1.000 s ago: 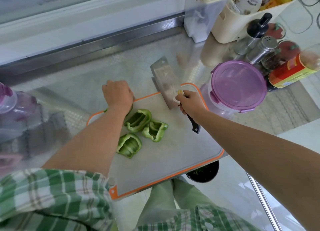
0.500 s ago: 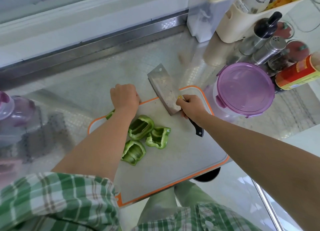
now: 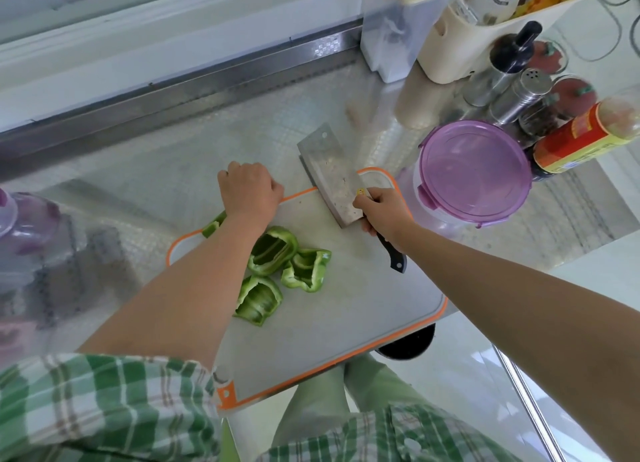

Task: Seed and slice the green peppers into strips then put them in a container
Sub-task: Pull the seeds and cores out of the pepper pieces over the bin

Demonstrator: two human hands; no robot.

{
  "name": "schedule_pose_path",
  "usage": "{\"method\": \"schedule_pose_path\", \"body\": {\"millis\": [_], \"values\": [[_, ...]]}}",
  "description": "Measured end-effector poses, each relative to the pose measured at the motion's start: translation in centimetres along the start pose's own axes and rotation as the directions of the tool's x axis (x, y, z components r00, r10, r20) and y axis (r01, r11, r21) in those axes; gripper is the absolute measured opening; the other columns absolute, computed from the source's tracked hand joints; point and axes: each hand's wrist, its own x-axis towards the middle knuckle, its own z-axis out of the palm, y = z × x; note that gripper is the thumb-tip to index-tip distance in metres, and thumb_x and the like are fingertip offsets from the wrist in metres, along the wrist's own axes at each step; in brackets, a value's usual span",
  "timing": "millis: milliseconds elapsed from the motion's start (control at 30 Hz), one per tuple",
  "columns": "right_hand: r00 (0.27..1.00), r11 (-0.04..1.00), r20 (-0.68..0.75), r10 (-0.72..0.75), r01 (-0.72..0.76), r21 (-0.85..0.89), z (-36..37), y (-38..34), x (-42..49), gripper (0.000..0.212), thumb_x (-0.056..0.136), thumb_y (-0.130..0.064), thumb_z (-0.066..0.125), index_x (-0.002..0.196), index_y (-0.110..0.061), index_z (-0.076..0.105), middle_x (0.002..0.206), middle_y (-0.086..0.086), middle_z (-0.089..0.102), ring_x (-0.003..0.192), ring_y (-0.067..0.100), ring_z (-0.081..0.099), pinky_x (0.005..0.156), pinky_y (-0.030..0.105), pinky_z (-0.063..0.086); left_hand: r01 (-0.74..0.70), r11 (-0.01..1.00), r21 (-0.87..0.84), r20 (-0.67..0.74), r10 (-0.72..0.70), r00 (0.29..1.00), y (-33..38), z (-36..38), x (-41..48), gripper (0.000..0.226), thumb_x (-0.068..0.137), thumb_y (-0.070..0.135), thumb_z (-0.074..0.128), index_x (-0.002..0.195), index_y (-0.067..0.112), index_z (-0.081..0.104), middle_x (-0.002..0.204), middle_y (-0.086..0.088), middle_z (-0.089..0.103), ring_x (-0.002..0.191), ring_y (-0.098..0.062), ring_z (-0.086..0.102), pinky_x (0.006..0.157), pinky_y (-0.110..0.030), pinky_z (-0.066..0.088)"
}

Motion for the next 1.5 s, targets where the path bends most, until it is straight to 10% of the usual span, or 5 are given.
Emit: {"method": "schedule_pose_path", "body": {"millis": [200, 633, 1167, 1500], "values": [[1.000, 0.999, -0.002, -0.013, 0.013, 0.031, -0.7, 0.6, -1.5, 0.022, 0.091, -0.019, 0.051, 0.071, -0.010, 0.055, 0.055, 0.009, 0.051, 0.033, 0.008, 0.044, 0.040, 0.015, 0.035, 0.062, 0.919, -0.390, -0.067, -0.095, 0.993, 1.9, -1.6, -2.9, 0.018, 0.089, 0.026, 0.059, 0.087, 0.012, 0.070, 0.093, -0.010, 0.071, 0.098, -0.034, 0.056, 0.084, -0.039, 0.040], [0.996, 0.995, -0.068, -0.064, 0.069, 0.070, -2.5, 6.5, -10.0, 0.025, 0.091, -0.018, 0.050, 0.068, -0.008, 0.056, 0.053, 0.013, 0.051, 0.033, 0.009, 0.043, 0.040, 0.018, 0.035, 0.001, 0.782, -0.623, -0.164, -0.132, 0.978, 6.4, -0.6, -14.5, 0.012, 0.081, 0.025, 0.064, 0.083, 0.014, 0.067, 0.085, -0.006, 0.070, 0.087, -0.028, 0.062, 0.072, -0.034, 0.043], [0.885, 0.999, -0.465, -0.007, 0.022, 0.026, -9.6, 23.1, -23.9, 0.031, 0.074, -0.029, 0.052, 0.056, -0.006, 0.041, 0.052, 0.013, 0.042, 0.048, 0.023, 0.044, 0.051, 0.032, 0.037, -0.126, 0.859, -0.496, 0.148, 0.226, 0.963, 18.2, 7.5, -30.8, 0.014, 0.087, 0.025, 0.063, 0.086, 0.015, 0.072, 0.085, -0.002, 0.072, 0.084, -0.025, 0.065, 0.062, -0.028, 0.038], [0.893, 1.000, -0.450, 0.020, -0.011, 0.022, -15.9, 27.7, -23.4, 0.040, 0.077, -0.029, 0.053, 0.068, 0.009, 0.048, 0.055, 0.014, 0.043, 0.051, 0.022, 0.046, 0.051, 0.029, 0.035, -0.179, 0.943, -0.281, 0.267, 0.256, 0.929, 25.0, 9.8, -30.3, 0.019, 0.087, 0.019, 0.062, 0.074, 0.006, 0.066, 0.075, -0.015, 0.066, 0.076, -0.038, 0.063, 0.054, -0.030, 0.034]]}}
